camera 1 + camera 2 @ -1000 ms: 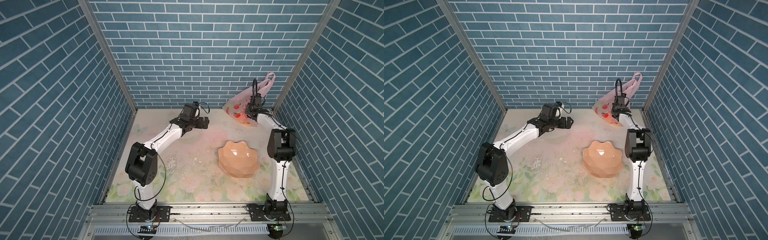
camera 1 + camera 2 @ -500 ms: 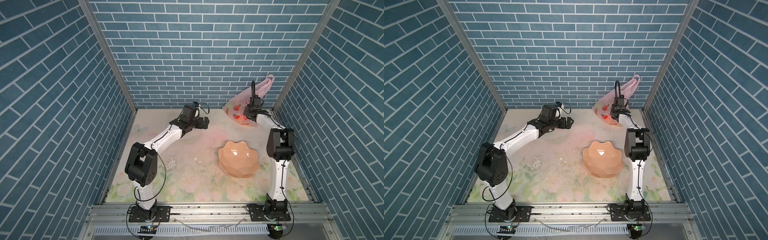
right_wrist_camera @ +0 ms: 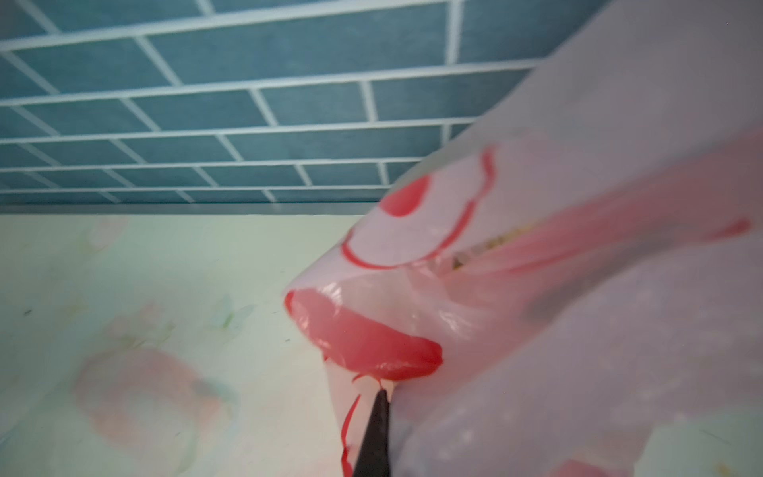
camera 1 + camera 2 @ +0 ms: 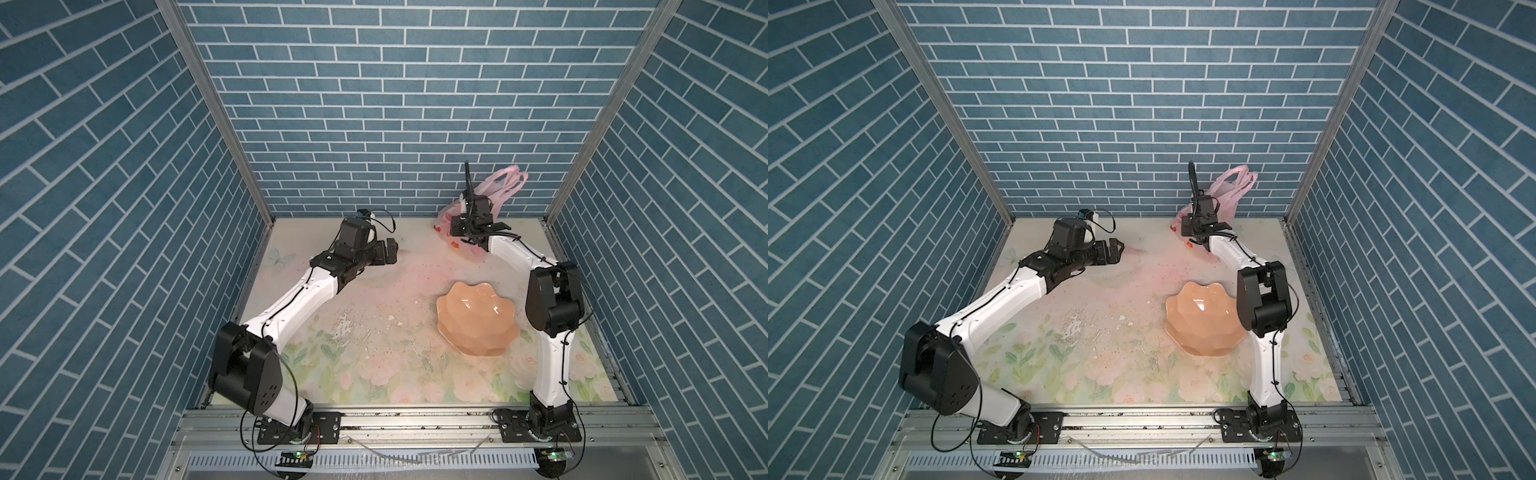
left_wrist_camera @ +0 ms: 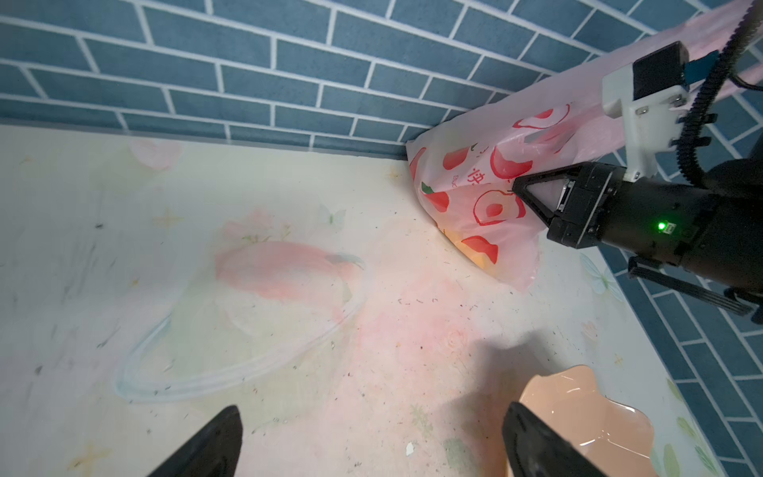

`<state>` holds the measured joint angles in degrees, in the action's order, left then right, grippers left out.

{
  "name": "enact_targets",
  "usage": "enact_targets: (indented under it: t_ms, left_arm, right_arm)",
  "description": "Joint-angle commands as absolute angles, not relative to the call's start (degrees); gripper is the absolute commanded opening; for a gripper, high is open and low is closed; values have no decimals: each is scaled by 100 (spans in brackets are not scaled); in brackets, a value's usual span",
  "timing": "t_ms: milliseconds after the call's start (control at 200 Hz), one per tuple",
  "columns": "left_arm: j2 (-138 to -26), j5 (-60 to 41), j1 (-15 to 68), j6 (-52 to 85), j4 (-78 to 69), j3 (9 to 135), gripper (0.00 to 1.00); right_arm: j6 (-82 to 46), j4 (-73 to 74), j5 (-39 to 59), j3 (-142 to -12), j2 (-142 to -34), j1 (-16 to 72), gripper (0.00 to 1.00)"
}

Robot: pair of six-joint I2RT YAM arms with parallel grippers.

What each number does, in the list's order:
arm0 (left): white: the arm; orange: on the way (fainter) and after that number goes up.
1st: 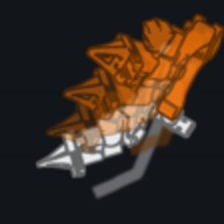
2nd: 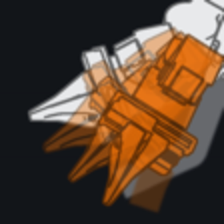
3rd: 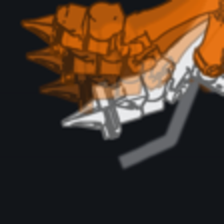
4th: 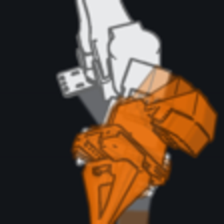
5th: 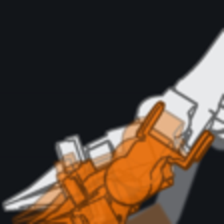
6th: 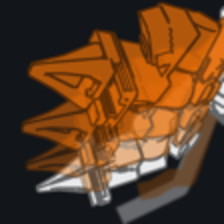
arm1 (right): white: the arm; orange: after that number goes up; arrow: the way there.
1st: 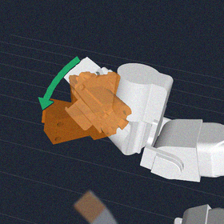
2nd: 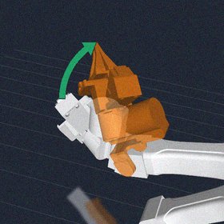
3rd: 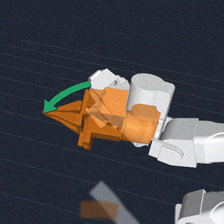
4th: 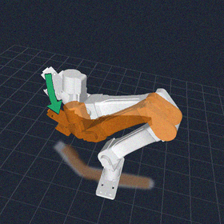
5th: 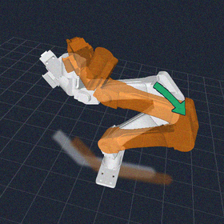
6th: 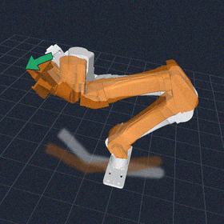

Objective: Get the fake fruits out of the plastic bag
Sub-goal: 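Pull the bag toward the robot with the right gripper and set it down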

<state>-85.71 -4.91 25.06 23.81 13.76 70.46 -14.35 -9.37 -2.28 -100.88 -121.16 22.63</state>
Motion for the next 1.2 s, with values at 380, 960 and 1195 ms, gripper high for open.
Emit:
enact_targets:
  t_ms: [380,960,1195]
  left_arm:
    - [-6008,71,1593,2837,3021,5571,99]
    - [-4198,704,1046,2944,4746,5379,99]
    - [-4218,142,1046,3063,4549,5414,99]
  right_arm:
    - [-1966,-1204,-42,-9926,-11670,4434,0]
    - [-2775,-580,-963,-7524,-10091,7058,0]
    - [-3475,-812,-1930,-5447,-8339,7237,0]
